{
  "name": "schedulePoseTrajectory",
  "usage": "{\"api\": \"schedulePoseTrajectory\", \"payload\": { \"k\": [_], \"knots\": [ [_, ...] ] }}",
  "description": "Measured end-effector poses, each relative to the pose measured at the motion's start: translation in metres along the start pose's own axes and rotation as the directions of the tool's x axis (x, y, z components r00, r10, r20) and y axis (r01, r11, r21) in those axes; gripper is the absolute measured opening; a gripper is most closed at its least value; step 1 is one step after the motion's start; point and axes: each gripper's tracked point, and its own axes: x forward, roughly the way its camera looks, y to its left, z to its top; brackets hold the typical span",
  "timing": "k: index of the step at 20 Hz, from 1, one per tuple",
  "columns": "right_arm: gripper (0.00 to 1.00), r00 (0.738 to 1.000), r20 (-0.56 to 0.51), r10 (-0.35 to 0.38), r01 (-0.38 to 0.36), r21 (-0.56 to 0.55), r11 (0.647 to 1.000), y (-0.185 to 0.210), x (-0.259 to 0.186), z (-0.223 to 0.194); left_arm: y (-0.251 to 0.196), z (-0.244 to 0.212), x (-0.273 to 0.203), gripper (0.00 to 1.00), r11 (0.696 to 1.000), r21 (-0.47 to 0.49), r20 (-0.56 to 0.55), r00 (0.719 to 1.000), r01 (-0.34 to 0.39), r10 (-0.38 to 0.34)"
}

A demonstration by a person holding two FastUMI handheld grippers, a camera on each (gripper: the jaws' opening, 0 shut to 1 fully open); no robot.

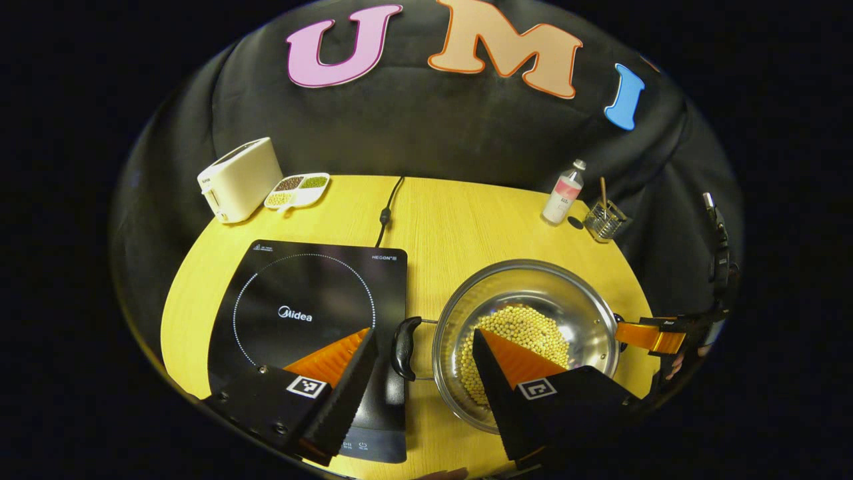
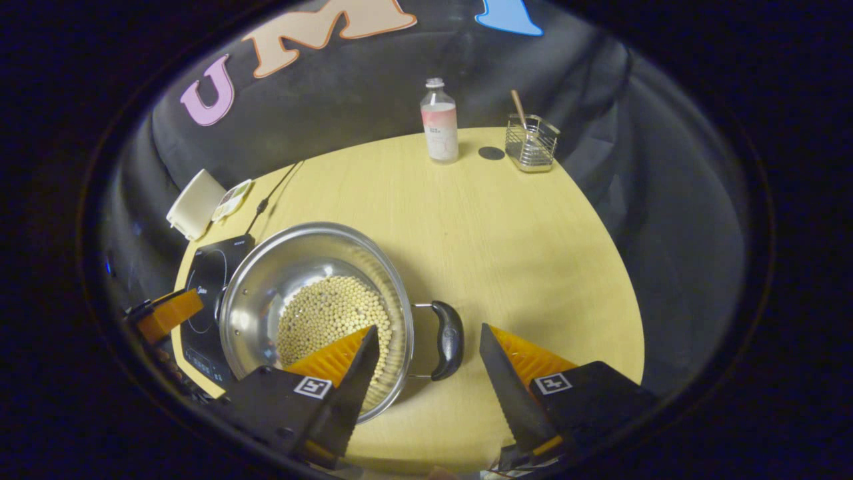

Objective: First push the handle of the pot to place it horizontally, then grasp the pot with both hands and set it on the induction cooktop.

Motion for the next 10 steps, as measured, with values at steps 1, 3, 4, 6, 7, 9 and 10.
{"api": "schedulePoseTrajectory", "payload": {
  "k": [1,3,4,6,7,9,10],
  "knots": [
    [0.92,1.0,-0.009,-0.001,0.001,-0.003,1.0,0.0,0.003,-0.002,0.001,-0.004,0.005,0.89,1.0,0.0,-0.018,1.0,0.003,-0.003],
    [0.84,1.0,-0.025,-0.004,0.004,-0.013,1.0,0.0,0.01,-0.004,0.002,-0.011,0.013,0.89,1.0,0.009,-0.047,0.999,0.002,-0.002],
    [0.84,0.999,-0.033,-0.01,0.009,-0.018,1.0,-0.002,0.013,-0.005,0.003,-0.013,0.017,0.89,1.0,0.017,-0.059,0.998,0.002,-0.001],
    [0.84,0.999,-0.051,-0.016,0.014,-0.028,1.0,0.003,0.021,-0.011,0.003,-0.019,0.028,0.89,1.0,0.03,-0.085,0.996,0.007,-0.004],
    [0.84,0.998,-0.057,-0.023,0.021,-0.033,0.999,0.002,0.024,-0.012,0.002,-0.023,0.032,0.89,0.999,0.033,-0.101,0.995,0.009,-0.005],
    [0.84,0.997,-0.07,-0.027,0.025,-0.036,0.999,0.003,0.031,-0.014,0.001,-0.031,0.042,0.89,0.999,0.039,-0.131,0.991,0.016,-0.011],
    [0.84,0.997,-0.074,-0.029,0.026,-0.038,0.999,0.003,0.035,-0.017,0.001,-0.033,0.045,0.89,0.999,0.049,-0.143,0.99,0.014,-0.007]
  ]
}}
